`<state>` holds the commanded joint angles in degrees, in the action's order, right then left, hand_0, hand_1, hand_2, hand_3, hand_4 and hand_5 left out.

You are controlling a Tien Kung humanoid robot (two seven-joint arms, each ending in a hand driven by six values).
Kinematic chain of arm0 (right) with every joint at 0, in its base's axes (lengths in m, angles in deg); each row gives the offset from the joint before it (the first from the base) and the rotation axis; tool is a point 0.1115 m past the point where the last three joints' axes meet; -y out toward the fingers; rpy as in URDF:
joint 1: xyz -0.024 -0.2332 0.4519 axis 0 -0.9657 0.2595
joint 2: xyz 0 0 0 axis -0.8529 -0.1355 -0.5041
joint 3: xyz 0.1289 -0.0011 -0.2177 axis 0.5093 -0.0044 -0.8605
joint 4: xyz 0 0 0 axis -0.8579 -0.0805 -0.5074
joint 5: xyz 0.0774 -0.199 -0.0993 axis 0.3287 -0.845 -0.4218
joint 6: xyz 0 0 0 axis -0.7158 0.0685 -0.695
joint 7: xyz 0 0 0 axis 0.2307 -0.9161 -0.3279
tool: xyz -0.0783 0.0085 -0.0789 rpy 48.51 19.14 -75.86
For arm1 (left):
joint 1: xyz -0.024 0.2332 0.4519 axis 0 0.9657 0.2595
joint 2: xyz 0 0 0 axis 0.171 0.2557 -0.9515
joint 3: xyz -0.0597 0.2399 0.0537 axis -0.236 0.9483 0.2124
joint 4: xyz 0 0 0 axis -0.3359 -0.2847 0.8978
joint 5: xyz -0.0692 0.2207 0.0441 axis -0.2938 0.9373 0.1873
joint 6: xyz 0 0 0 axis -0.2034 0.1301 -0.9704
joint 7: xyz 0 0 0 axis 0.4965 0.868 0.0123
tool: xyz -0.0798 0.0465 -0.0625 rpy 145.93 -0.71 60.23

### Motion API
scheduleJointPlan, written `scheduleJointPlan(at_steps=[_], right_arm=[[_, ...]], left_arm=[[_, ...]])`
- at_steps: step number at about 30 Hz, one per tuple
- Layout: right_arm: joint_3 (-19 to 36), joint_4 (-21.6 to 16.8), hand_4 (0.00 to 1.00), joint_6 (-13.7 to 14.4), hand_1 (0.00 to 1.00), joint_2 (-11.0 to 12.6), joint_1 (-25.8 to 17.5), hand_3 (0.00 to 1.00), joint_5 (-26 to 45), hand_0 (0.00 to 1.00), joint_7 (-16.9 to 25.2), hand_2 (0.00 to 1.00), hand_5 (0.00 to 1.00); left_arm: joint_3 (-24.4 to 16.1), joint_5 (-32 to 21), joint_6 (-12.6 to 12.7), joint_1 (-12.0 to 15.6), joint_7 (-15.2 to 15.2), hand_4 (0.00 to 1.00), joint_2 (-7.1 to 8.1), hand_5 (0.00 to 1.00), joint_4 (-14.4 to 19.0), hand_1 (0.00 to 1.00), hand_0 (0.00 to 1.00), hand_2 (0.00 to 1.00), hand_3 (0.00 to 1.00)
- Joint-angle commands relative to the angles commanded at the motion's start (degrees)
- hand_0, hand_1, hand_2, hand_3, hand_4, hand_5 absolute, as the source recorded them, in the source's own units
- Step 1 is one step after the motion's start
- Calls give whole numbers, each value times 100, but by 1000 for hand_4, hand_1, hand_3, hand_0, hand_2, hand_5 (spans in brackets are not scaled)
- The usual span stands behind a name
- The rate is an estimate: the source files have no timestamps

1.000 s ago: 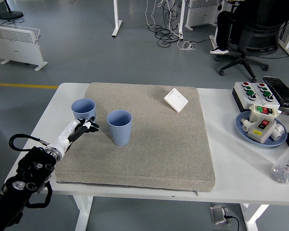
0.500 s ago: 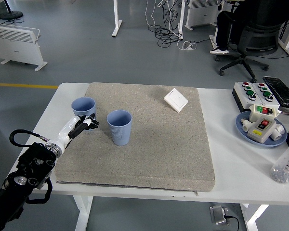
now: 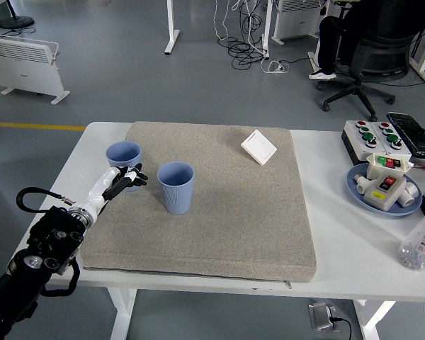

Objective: Push cup pick cup insert cup

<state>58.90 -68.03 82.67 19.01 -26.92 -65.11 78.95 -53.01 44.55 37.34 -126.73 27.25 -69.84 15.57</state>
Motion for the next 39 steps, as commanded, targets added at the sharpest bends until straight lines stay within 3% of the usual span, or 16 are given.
scheduleJointPlan(at_steps=[7, 8, 13, 22, 25, 26, 27, 31, 32, 35, 37, 38, 39], right_arm=[[51, 0, 76, 2, 625, 3, 2, 558, -5, 752, 6, 624, 446], [55, 0, 77, 3, 625, 3, 1, 559, 0, 752, 9, 624, 446], [98, 0, 77, 3, 625, 3, -1, 559, -3, 752, 18, 624, 446], [164, 0, 77, 10, 625, 11, -1, 558, 13, 752, 38, 623, 446], [182, 0, 77, 12, 625, 14, -10, 558, 3, 752, 41, 623, 446], [185, 0, 77, 12, 625, 14, -12, 558, 2, 752, 42, 622, 447], [198, 0, 77, 14, 625, 13, -22, 558, 4, 752, 44, 622, 447], [222, 0, 77, 18, 625, 13, -44, 558, -4, 752, 43, 622, 447], [228, 0, 77, 20, 626, 12, -54, 558, -4, 753, 41, 621, 448], [227, 0, 77, 22, 626, 11, -71, 558, 9, 753, 37, 621, 448], [227, 0, 77, 23, 626, 11, -88, 558, 4, 753, 30, 621, 448], [226, 0, 76, 24, 625, 11, -92, 558, 3, 752, 28, 621, 448], [226, 0, 76, 24, 625, 11, -96, 558, 2, 752, 26, 621, 448]], left_arm=[[218, -131, 3, 300, 100, 583, 210, 998, 597, 671, 833, 570, 537], [217, -139, 5, 358, 119, 584, 248, 998, 693, 649, 756, 570, 537], [61, -213, 4, 694, 220, 584, 442, 998, 1267, 649, 756, 570, 537], [-200, 41, -18, 1501, 516, 604, 1043, 998, 2787, 618, 669, 566, 537], [-295, -79, 142, 1687, 263, 604, 1214, 998, 3268, 618, 669, 566, 537], [-308, -117, 172, 1713, 205, 683, 1240, 998, 3400, 616, 658, 572, 540], [-342, -153, 246, 1742, 117, 683, 1289, 998, 3572, 616, 658, 572, 540], [-409, -93, 378, 1694, 44, 683, 1421, 998, 4214, 616, 658, 572, 540], [-435, 51, 297, 1608, 193, 787, 1465, 998, 4410, 721, 741, 730, 679], [-454, 481, 53, 1429, 674, 787, 1518, 998, 4717, 721, 741, 730, 679], [-323, 913, -172, 1147, 1035, 787, 1554, 998, 4807, 721, 741, 730, 679], [-258, 1114, -224, 1020, 1134, 926, 1559, 888, 4808, 890, 909, 982, 913], [-220, 1232, -258, 960, 1182, 926, 1559, 888, 4797, 890, 909, 982, 913]])
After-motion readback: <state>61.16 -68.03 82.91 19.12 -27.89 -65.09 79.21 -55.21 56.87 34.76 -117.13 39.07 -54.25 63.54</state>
